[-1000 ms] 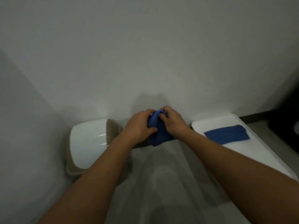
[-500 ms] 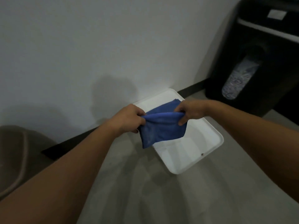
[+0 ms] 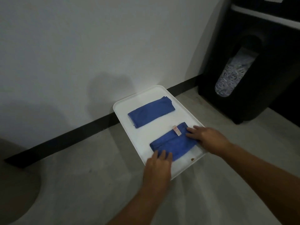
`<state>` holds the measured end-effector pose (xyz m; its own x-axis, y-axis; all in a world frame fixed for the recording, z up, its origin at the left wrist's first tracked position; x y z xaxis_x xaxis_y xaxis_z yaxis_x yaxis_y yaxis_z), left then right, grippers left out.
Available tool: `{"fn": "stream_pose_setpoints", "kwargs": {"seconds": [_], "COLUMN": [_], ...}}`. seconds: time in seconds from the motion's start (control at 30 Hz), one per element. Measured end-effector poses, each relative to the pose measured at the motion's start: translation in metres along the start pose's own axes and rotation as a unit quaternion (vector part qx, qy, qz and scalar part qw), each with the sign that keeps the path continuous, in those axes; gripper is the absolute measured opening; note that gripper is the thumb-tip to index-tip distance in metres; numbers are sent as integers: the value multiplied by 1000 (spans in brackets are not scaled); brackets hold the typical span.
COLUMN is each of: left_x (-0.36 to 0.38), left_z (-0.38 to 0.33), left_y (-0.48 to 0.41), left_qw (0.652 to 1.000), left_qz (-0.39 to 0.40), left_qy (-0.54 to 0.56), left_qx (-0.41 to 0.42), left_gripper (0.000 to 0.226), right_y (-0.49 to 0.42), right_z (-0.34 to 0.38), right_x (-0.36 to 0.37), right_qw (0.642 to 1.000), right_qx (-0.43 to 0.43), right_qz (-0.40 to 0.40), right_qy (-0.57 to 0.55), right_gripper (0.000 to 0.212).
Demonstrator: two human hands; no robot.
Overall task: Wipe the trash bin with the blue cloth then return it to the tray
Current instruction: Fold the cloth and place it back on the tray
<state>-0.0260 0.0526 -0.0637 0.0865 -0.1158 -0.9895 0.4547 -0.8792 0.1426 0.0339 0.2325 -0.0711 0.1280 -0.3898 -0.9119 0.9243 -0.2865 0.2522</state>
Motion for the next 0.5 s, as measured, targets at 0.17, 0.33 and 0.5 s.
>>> {"fn": "stream_pose_setpoints", "kwargs": {"seconds": [0.17,0.33,0.5], "left_x": [18,14,2], "left_z": [-8,-8,3], "left_y": [8,1,-8], "left_qw": [997,997,1000], "left_qz": [6,33,-13], "left_qy": [-74,-65,8], "left_qx": [4,13,25], "left_gripper": [68,55,46], "right_y": [11,6,4], "right_z": [-8,-4,-1], "right_x": [11,12,-2], "right_qw": [1000,999,995], "right_qx": [9,29,50], "right_qz": [-12,24,82], "right_qy": [-25,-11,-23], "right_gripper": [50,50,59]}}
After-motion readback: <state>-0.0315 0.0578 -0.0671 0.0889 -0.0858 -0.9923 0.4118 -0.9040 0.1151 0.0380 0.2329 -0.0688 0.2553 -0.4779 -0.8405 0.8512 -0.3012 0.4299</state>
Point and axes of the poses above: each hand's wrist, its own y-axis away from the middle knuckle, its own x-axis out of the palm, z = x × y, the point moved 6 cm from there along -y, towards the middle knuckle, and after that the axes turned 13 degrees about -y, right-handed, at the moved point
